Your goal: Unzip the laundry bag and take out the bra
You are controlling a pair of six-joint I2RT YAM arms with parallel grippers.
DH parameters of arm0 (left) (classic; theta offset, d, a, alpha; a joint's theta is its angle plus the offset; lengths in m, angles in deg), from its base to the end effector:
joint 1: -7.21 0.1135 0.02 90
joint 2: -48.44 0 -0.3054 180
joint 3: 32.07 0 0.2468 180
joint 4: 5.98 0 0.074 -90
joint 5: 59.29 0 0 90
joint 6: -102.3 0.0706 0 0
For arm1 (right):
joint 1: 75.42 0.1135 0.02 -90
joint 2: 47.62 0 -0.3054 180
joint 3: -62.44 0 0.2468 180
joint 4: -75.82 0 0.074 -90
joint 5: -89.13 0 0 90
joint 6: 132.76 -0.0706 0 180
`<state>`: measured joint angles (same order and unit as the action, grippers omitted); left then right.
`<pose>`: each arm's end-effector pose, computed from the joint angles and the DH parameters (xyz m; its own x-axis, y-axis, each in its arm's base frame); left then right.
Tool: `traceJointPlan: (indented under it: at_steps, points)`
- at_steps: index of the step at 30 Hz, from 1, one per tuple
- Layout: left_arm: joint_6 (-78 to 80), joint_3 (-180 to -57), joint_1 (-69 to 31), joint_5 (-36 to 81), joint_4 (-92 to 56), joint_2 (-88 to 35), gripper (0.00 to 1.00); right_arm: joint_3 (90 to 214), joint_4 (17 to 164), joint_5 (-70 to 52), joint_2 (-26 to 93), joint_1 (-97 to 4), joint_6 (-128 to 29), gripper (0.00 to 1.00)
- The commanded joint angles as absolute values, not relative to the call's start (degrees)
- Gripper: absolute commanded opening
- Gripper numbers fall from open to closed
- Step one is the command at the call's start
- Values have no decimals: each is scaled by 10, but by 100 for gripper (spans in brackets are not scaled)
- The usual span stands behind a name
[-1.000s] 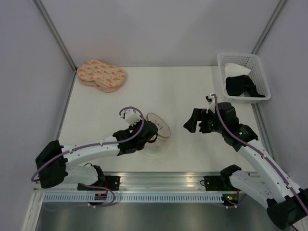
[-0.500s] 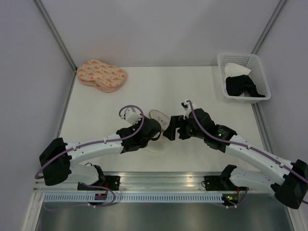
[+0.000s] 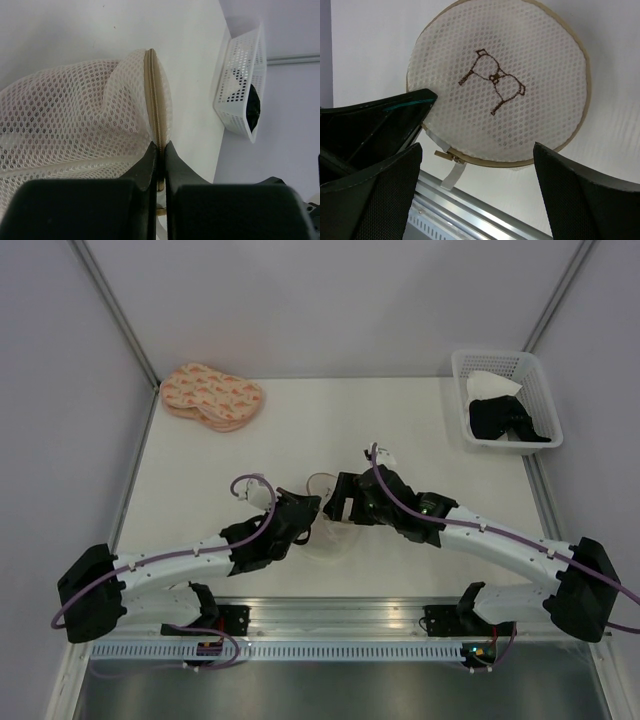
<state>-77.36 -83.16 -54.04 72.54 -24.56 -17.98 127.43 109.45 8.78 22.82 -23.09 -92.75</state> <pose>0.1572 -0.1886 0.2575 -0.3886 -0.8407 -0.3770 -0.2660 0.4941 -0.8277 0.1774 0.2104 0.2873 -0.7845 0.2195 -0.5800 -0.1555 0.8358 0.5266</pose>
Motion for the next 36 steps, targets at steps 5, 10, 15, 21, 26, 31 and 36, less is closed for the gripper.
traceJointPlan:
  at_steps: [5,10,15,21,26,31,36]
  points:
    - [-712,-767,-544,713,-78,-138,2,1299,1124,94,226,-208,-979,97]
    - [-701,-736,-545,687,-28,-136,2,1297,1144,91,231,-206,-996,95]
    - [-697,-733,-545,685,-28,-134,2,1301,1152,88,251,-204,-1009,91]
    - [-686,-729,-544,688,-21,-132,2,1298,1169,106,257,-195,-1017,90]
    - [-681,-724,-544,688,-12,-128,2,1297,1201,117,259,-194,-1025,87]
    - [-676,-722,-545,693,-16,-122,2,1273,1219,132,224,-194,-1028,77]
    - [-679,-726,-545,686,-13,-133,2,1277,1167,89,229,-193,-995,64]
